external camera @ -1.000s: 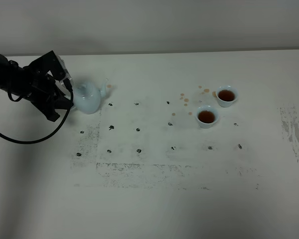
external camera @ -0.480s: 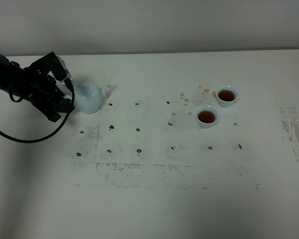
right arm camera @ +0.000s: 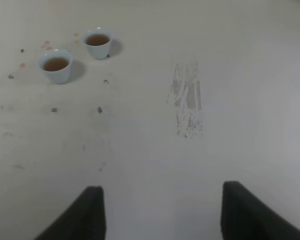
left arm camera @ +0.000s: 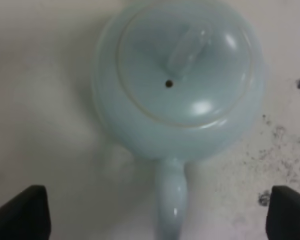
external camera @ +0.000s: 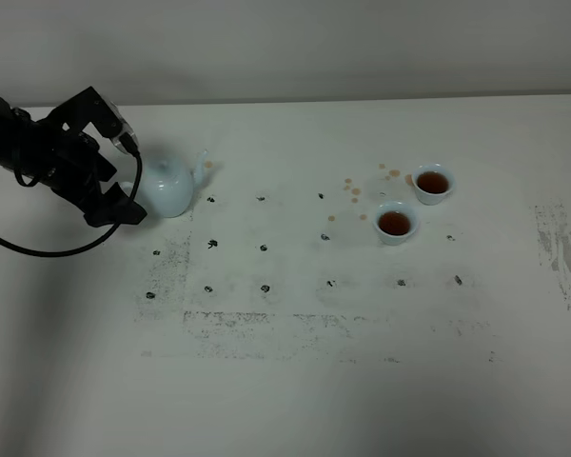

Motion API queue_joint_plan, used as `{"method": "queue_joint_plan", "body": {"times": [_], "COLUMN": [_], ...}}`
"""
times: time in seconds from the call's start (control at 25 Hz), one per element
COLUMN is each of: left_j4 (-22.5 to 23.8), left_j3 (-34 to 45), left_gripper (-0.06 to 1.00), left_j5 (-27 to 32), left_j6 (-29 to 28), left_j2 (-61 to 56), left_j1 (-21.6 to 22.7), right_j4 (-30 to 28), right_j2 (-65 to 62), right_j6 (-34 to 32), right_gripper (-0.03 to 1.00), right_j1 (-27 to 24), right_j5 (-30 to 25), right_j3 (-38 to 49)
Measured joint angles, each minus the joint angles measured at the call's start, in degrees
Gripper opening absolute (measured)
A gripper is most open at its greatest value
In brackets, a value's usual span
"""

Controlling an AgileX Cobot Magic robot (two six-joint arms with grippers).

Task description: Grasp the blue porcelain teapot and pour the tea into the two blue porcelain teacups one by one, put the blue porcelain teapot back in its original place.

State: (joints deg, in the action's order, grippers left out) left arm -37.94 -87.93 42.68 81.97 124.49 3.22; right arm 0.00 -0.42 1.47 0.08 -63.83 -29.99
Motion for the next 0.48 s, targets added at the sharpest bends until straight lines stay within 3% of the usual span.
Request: {"method": "queue_joint_plan", "body": {"times": [0.24, 0.4, 0.48], "left_j4": [4.52, 11.96, 16.67], "left_j3": [0.00, -0.05, -1.02], "left_gripper": [0.08, 0.08, 0.08], "left_j5": [1.57, 0.62, 0.24], "left_j6": [-14.85, -25.30, -33.20], "left_j2": [-9.29, -14.75, -15.60], "left_j1": [0.00, 0.00, 0.00], "right_j4": [0.00, 0.00, 0.00], "right_j2": [0.00, 0.00, 0.00], "right_j6": [0.00, 0.00, 0.00], "right_gripper": [0.49, 0.49, 0.49], "right_j1": [0.00, 0.00, 0.00], "right_j5": [0.00, 0.00, 0.00], "right_j3": [0.00, 0.00, 0.00]}}
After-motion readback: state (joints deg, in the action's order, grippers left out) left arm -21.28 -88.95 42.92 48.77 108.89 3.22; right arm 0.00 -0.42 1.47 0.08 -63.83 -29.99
